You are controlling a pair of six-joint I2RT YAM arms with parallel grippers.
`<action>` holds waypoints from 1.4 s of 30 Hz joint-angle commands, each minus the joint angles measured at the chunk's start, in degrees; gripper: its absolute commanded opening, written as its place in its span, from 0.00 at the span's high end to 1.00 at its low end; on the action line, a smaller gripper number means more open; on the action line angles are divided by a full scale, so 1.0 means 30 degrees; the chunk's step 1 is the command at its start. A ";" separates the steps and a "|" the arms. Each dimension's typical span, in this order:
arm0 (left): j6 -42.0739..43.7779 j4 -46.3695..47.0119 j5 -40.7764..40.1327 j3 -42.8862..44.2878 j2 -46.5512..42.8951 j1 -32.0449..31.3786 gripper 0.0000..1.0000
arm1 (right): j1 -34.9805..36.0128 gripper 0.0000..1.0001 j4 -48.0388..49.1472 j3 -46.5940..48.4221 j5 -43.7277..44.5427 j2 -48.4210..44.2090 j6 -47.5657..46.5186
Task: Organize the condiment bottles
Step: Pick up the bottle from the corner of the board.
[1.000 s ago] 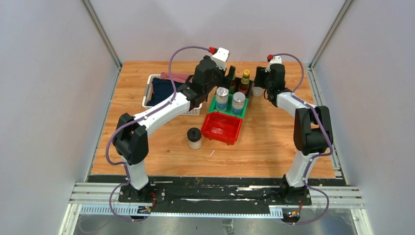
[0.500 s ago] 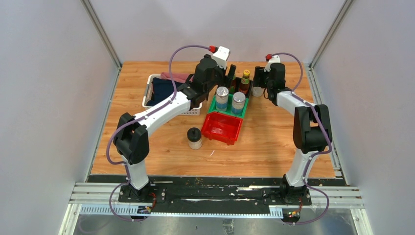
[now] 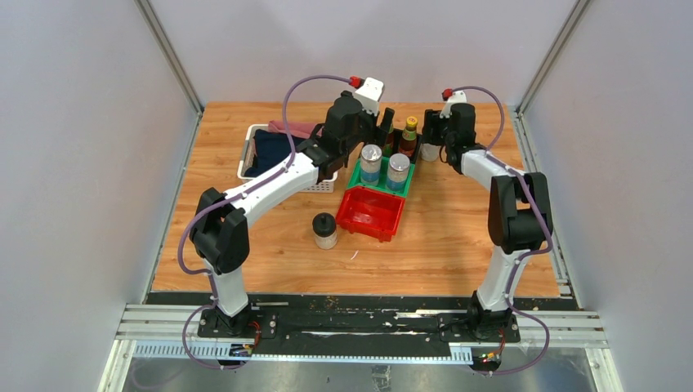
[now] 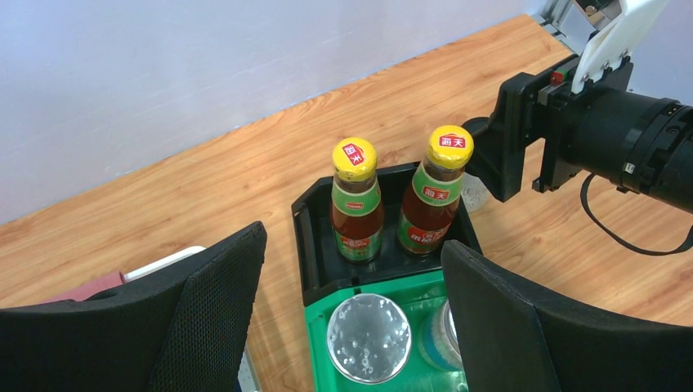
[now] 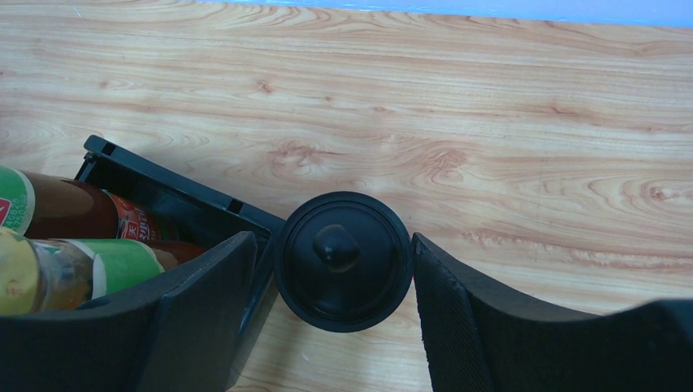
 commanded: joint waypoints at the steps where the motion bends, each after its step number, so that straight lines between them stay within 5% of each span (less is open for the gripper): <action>1: -0.0146 0.0515 -0.0055 0.0457 0.0421 -0.0156 0.14 | -0.0292 0.27 -0.0371 0.0581 -0.0240 0.0690 -0.0095; 42: -0.0440 0.0684 0.0179 -0.0026 0.0425 -0.0156 0.15 | -0.0517 0.27 -0.0578 0.0353 0.0225 0.0692 -0.0254</action>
